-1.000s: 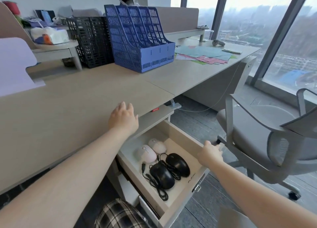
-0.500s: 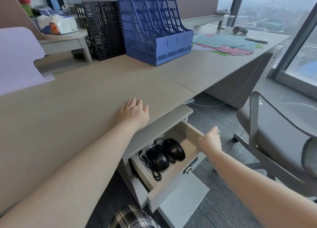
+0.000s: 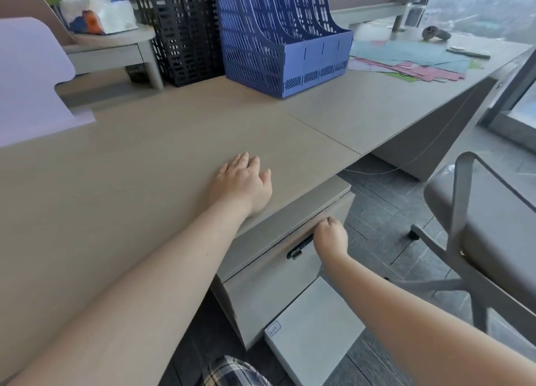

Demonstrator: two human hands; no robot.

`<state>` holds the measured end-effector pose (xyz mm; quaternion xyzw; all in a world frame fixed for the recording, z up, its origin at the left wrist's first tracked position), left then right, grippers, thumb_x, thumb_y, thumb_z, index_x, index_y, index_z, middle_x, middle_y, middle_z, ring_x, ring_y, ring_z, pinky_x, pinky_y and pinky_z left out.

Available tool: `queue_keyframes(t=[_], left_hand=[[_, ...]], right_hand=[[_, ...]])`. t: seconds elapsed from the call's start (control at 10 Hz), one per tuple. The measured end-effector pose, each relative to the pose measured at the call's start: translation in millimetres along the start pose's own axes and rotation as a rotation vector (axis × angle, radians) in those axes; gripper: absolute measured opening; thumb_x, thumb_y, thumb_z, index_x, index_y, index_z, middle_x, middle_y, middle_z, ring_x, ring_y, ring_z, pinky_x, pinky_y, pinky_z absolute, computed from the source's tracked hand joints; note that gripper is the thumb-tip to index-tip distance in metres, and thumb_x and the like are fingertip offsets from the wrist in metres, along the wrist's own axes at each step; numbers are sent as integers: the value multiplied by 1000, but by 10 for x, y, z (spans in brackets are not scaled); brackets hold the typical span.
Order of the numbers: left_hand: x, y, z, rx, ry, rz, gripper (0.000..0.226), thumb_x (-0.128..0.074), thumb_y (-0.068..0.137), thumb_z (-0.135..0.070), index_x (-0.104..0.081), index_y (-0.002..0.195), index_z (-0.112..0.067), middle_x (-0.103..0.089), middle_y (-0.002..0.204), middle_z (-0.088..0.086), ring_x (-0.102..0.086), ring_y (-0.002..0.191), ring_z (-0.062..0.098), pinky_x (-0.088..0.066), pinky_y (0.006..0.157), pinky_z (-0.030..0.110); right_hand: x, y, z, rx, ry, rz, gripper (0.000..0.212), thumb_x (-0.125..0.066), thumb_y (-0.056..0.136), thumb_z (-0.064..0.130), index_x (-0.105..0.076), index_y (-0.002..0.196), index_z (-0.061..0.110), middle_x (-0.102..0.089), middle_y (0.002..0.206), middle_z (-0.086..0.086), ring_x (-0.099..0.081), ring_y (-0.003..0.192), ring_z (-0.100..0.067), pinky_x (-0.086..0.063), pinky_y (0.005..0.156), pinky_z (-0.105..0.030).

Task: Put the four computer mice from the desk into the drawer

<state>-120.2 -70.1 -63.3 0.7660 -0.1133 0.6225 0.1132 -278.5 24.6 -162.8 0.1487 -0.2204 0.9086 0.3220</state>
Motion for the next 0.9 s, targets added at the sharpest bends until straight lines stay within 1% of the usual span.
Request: queue_keyframes(t=[0.1, 0.2, 0.3, 0.4, 0.5, 0.6, 0.7, 0.8, 0.9], left_hand=[[-4, -4, 7, 1, 1, -8, 58, -21, 98, -42, -21, 150, -17, -13, 162, 4, -9, 150, 17, -7, 122, 36], [-11, 1, 10, -2, -5, -9, 59, -21, 97, -42, -21, 150, -17, -13, 162, 4, -9, 150, 17, -7, 122, 36], [-10, 7, -1, 2, -7, -5, 59, -21, 97, -42, -20, 150, -18, -13, 162, 4, -8, 150, 17, -7, 122, 36], [-12, 6, -7, 2, 8, -3, 59, -22, 97, -42, -20, 150, -17, -13, 162, 4, -9, 150, 17, -7, 122, 37], [-11, 4, -12, 6, 10, -8, 59, -22, 97, -42, -20, 150, -17, -13, 162, 4, -9, 150, 17, -7, 122, 36], [-5, -4, -14, 11, 8, -15, 59, -22, 97, -42, -21, 150, -18, -14, 162, 4, -10, 150, 17, -7, 122, 36], [7, -32, -11, 10, -1, -22, 58, -22, 97, -42, -22, 150, -18, -15, 162, 4, -10, 149, 17, -8, 122, 35], [-3, -41, -2, 5, -25, -12, 58, -22, 97, -42, -23, 150, -18, -16, 162, 3, -11, 149, 17, -8, 122, 35], [15, -55, -9, 12, -34, -36, 57, -23, 98, -42, -24, 150, -18, -16, 161, 3, -12, 149, 17, -8, 122, 34]], right_hand=[[-151, -21, -67, 21, 41, -2, 24, -26, 94, 8, -40, 75, 8, -43, 67, -4, -40, 70, -25, -32, 69, -35], [-231, -17, -107, 18, 47, -20, 29, -27, 89, 2, -29, 63, 17, -37, 60, -2, -32, 55, -21, -29, 59, -33], [-246, -33, -90, 15, 35, -13, 20, -26, 86, -3, -31, 72, 11, -37, 61, -3, -31, 52, -19, -25, 52, -32], [-262, -50, -57, 11, 1, 8, 18, -27, 82, -6, -29, 76, 11, -36, 63, -3, -30, 53, -19, -25, 51, -32], [-259, -49, -28, 17, -68, 15, 20, -28, 82, -6, -28, 75, 12, -36, 61, -3, -31, 52, -19, -25, 49, -32], [-216, -24, -41, 33, -175, 55, 15, -31, 84, -5, -37, 90, 8, -47, 71, -5, -44, 66, -26, -32, 53, -32], [-142, 29, -33, 67, -327, 127, 28, -36, 87, 0, -50, 111, 2, -60, 101, -15, -50, 84, -29, -38, 70, -31], [-103, 93, -25, 85, -461, 185, 33, -41, 88, 7, -52, 119, 2, -62, 114, -16, -55, 94, -32, -40, 74, -30], [-51, 77, 14, 128, -630, 226, 30, -41, 90, 9, -52, 117, 0, -62, 113, -16, -53, 89, -30, -44, 74, -31]])
Point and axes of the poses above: each hand's wrist, its own y-axis towards the middle knuckle, its own x-axis out of the back of the hand, z = x × y, the point moved 4 cm from there along y, towards the middle knuckle
